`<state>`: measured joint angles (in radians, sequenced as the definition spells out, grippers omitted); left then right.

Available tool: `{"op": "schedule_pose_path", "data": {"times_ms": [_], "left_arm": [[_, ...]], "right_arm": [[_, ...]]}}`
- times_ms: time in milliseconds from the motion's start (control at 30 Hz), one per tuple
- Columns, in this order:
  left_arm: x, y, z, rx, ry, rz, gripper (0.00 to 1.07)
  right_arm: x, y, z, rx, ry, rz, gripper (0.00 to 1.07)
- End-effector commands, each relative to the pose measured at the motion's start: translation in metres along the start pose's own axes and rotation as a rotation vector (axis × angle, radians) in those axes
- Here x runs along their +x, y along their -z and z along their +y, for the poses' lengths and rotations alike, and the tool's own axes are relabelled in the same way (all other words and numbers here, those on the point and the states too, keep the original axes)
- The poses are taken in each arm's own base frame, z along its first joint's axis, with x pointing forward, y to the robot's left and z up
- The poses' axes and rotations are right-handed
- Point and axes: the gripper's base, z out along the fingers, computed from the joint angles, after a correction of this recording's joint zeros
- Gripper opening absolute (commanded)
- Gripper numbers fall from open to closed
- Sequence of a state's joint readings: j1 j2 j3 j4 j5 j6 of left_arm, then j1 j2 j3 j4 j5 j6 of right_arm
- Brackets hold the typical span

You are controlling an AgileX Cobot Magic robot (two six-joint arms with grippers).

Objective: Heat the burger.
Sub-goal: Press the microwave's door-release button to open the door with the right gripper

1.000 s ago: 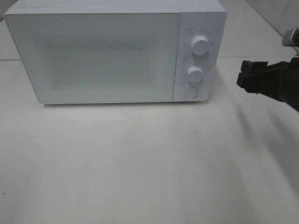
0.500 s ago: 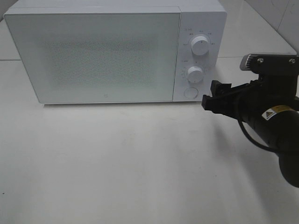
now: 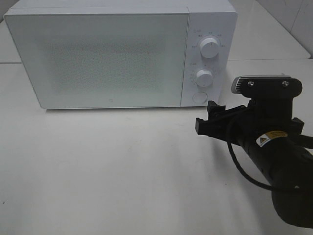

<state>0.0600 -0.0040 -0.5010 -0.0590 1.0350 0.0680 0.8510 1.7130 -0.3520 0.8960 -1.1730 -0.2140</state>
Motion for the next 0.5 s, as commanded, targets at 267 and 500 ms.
{"op": "schedule_pose_path", "data": {"times_ms": [267,500], "left_arm": [[0.0019,0.0023,-0.0002,0.007,0.001,-0.025,0.98],[0.0019,0.0023,-0.0002,0.007,0.001,-0.025,0.98]], "right_arm": [[0.0007,0.0018,0.0024,-0.008,-0.284,0.004,0.70],[0.0010,0.0018,0.0026,-0.008,-0.592,0.009,0.66]]}}
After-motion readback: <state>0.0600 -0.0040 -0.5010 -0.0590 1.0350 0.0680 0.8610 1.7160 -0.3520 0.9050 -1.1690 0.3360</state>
